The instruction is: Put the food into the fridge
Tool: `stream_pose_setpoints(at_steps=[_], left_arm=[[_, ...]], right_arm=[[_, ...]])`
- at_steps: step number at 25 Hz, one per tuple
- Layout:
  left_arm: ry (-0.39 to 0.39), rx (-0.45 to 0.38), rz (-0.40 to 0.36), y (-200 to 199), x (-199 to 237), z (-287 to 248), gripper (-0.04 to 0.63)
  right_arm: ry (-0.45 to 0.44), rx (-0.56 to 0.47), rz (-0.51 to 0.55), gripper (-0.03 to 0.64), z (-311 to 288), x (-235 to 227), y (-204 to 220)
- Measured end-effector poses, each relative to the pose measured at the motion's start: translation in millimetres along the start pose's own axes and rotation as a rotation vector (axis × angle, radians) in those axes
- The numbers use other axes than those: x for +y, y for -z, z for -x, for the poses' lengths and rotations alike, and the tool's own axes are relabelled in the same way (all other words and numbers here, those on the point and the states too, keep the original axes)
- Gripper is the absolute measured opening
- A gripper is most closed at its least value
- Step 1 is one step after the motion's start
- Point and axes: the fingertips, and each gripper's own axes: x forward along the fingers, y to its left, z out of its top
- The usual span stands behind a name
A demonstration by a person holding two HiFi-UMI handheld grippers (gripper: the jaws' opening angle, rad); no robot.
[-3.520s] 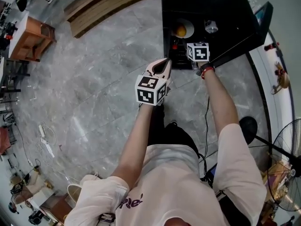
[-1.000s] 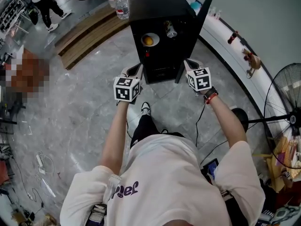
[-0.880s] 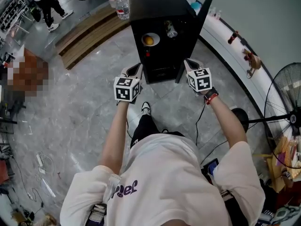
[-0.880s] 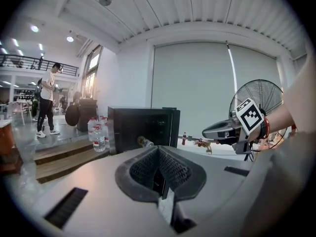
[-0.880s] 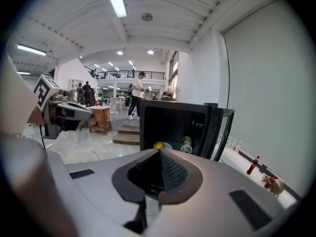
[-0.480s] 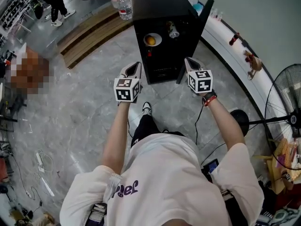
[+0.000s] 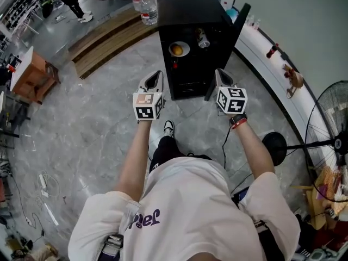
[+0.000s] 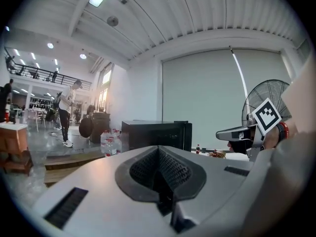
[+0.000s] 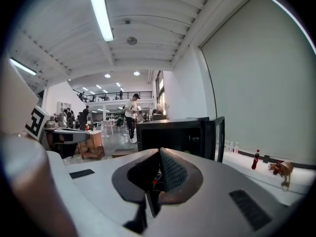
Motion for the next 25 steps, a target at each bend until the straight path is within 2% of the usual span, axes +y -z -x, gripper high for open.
stream_pose_setpoints(at_steps=[10, 25], left_arm=[[-0.024, -0.033, -0.011, 3, 1, 1, 0.018], [-0.015, -0.045, -0.024, -3, -7, -12, 0.018]], right_arm=[[0.047, -0.073, -0.035, 0.014, 8, -16, -14], [0.042, -0.058, -0.038, 0.014, 13, -30, -5]])
